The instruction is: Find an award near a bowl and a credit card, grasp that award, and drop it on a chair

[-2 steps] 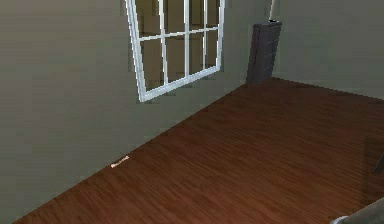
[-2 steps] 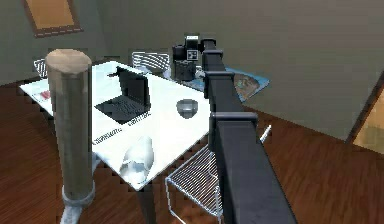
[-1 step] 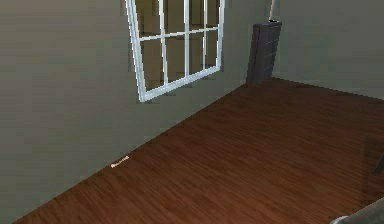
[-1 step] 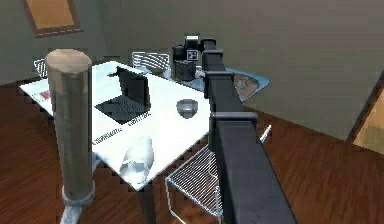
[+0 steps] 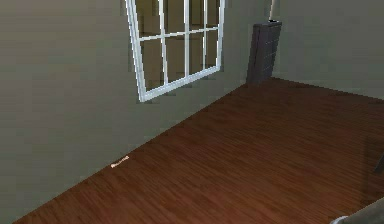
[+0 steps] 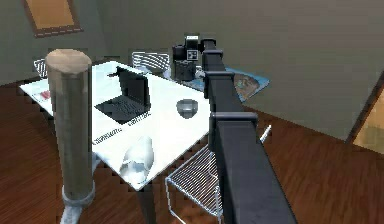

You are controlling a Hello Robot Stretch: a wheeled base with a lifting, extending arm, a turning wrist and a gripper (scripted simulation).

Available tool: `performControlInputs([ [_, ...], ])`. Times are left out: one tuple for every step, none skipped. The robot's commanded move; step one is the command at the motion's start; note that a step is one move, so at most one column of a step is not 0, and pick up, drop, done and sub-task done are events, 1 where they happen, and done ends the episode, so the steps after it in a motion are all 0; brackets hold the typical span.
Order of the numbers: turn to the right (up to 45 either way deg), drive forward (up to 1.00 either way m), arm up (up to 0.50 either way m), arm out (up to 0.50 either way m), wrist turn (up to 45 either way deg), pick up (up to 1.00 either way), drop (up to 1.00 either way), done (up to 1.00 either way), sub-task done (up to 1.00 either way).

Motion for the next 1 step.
performControlInputs([
  [0.0,0.0,0.0,0.0,0.0,0.0,1.0,0.0,0.0],
])
